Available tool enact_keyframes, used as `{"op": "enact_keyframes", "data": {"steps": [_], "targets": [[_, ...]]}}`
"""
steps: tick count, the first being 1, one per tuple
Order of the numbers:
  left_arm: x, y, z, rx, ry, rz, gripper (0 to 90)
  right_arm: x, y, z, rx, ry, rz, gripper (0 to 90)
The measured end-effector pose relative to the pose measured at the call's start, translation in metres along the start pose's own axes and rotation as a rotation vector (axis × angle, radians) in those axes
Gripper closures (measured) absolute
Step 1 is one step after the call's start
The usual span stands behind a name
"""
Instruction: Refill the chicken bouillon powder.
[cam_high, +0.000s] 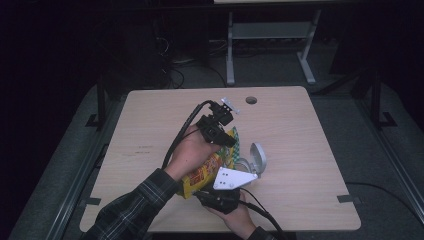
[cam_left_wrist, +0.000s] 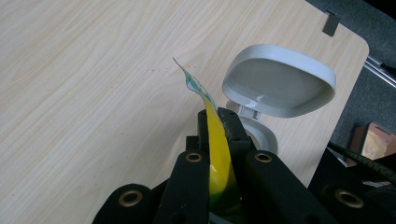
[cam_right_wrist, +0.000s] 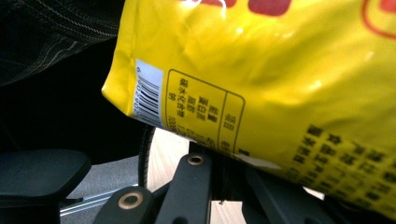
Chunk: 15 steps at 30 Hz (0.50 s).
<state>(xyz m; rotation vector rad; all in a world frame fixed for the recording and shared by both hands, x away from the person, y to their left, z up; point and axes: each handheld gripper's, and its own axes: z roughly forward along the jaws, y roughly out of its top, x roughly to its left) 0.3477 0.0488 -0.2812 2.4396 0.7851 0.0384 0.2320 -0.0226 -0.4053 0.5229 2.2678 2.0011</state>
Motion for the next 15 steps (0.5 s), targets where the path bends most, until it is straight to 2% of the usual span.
{"op": "enact_keyframes", "data": {"steps": [15], "targets": [[-0.0003,0.0005,0.0008,0.007,0.002,0.002,89.6,-0.0001,0.0002,-0.0001,-0.002,0.003,0.006,90.0]]}}
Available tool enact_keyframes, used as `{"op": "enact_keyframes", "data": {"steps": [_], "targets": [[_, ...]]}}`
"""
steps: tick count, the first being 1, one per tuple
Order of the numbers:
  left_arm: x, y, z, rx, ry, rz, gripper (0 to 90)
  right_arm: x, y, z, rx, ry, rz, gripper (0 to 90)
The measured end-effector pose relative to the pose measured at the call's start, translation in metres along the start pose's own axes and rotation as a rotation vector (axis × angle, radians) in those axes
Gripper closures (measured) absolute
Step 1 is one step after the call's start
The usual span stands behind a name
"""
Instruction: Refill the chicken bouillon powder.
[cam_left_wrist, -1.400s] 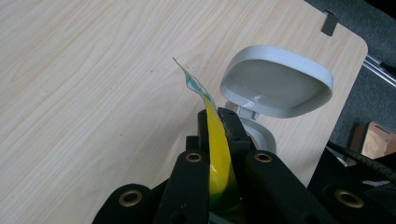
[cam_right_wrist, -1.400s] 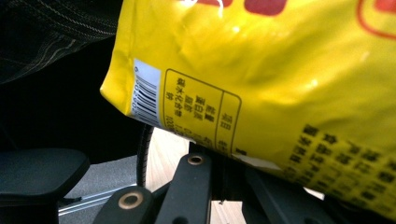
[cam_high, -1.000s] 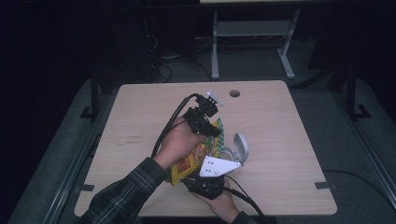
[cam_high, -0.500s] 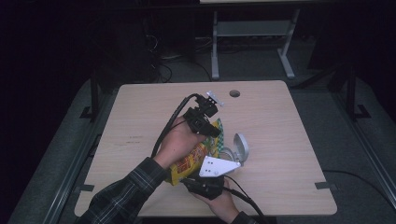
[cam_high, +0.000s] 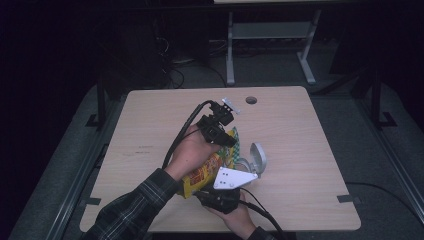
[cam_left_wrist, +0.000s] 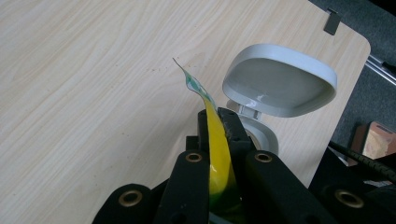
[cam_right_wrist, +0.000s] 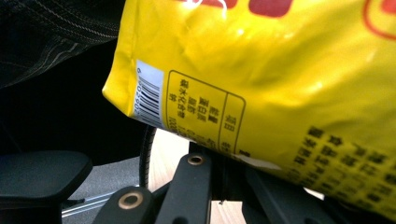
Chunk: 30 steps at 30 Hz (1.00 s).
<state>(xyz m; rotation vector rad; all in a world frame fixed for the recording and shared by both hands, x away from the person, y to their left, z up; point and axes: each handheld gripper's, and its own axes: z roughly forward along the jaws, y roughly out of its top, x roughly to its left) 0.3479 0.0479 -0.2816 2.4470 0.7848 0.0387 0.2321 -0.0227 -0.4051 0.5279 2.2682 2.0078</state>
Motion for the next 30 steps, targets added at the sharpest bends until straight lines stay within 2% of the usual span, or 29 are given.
{"op": "enact_keyframes", "data": {"steps": [30], "targets": [[-0.0002,0.001,0.0028,0.006,0.008,0.002,89.6,-0.0002,-0.0003,0.0002,-0.001,0.002,0.008,90.0]]}}
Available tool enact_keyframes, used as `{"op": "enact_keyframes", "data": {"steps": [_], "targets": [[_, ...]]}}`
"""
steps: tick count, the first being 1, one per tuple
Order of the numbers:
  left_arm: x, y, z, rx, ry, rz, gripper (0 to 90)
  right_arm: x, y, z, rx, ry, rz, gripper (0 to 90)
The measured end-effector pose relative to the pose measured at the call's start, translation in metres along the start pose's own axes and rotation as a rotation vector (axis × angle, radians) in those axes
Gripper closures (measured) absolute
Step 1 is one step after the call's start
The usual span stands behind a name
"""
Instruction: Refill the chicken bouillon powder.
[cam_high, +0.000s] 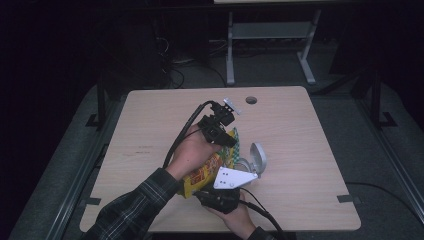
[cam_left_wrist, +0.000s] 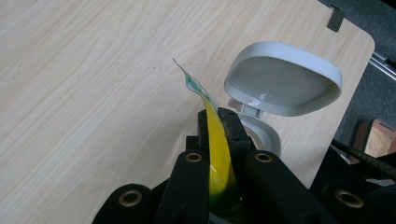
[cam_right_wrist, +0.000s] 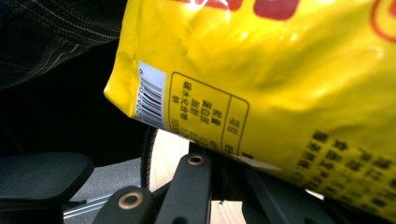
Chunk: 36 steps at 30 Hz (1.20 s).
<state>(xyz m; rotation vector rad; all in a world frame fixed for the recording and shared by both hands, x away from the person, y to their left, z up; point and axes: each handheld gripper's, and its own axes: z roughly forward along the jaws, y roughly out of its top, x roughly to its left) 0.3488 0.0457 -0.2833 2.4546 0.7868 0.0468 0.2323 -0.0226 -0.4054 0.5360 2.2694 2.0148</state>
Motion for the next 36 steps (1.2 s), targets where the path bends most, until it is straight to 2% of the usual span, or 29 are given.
{"op": "enact_keyframes", "data": {"steps": [27,36], "targets": [[0.0006,-0.001,-0.0009,-0.001,-0.006,0.0,89.6,0.0003,-0.0003,0.0002,0.004,0.004,-0.003,90.0],[0.0012,-0.0063,-0.0048,-0.036,-0.012,-0.006,89.6,-0.0006,-0.0015,0.002,0.017,0.022,0.0,90.0]]}}
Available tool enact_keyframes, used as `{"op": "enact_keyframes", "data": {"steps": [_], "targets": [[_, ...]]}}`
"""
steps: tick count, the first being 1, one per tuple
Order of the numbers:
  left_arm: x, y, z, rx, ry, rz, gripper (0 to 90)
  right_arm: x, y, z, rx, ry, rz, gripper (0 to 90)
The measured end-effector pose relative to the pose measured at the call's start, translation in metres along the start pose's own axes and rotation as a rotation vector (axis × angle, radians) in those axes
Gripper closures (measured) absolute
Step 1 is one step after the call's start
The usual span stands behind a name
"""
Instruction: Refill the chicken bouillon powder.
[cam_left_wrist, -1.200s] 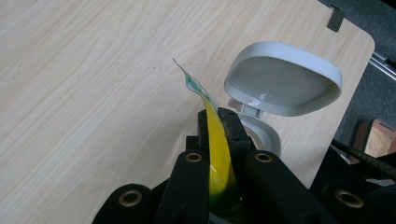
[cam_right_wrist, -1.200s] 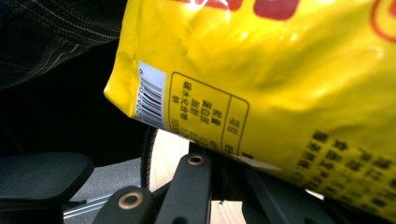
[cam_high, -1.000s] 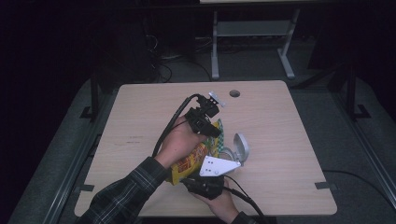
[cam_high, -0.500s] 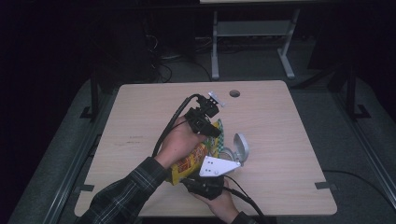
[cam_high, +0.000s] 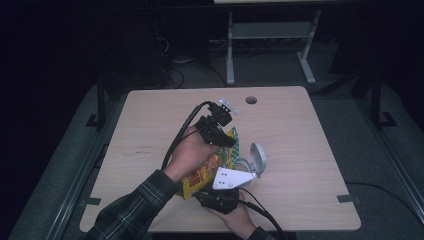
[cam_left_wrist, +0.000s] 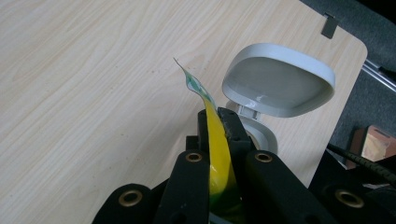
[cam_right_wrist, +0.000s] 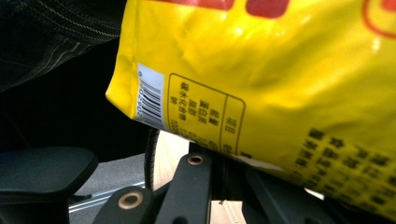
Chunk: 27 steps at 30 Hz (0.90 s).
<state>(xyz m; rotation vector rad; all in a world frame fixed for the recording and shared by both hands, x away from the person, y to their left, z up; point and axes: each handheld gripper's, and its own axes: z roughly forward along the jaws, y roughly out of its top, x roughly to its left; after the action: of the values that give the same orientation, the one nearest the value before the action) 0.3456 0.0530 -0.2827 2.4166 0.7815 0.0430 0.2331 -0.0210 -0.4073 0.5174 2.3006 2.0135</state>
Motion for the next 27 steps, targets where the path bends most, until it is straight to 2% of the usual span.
{"op": "enact_keyframes", "data": {"steps": [3,4,17,19,20,27], "targets": [[0.0,-0.001,-0.003,-0.004,-0.003,0.009,89.7,0.0,-0.001,0.001,0.004,0.006,-0.003,90.0],[0.0,-0.003,-0.005,-0.021,-0.005,0.011,89.7,0.0,-0.001,0.002,0.007,0.004,-0.004,90.0],[0.002,-0.016,-0.015,-0.062,-0.036,0.003,89.8,-0.002,-0.005,0.007,0.045,0.014,-0.007,90.0],[0.003,-0.017,-0.019,-0.061,-0.041,0.025,89.8,-0.003,-0.006,0.008,0.048,0.012,-0.009,90.0],[0.001,-0.018,-0.019,-0.071,-0.044,0.011,89.8,-0.004,-0.007,0.008,0.05,0.01,-0.009,90.0],[0.001,-0.022,-0.025,-0.09,-0.059,0.013,89.9,-0.007,-0.009,0.009,0.063,0.006,0.007,90.0]]}}
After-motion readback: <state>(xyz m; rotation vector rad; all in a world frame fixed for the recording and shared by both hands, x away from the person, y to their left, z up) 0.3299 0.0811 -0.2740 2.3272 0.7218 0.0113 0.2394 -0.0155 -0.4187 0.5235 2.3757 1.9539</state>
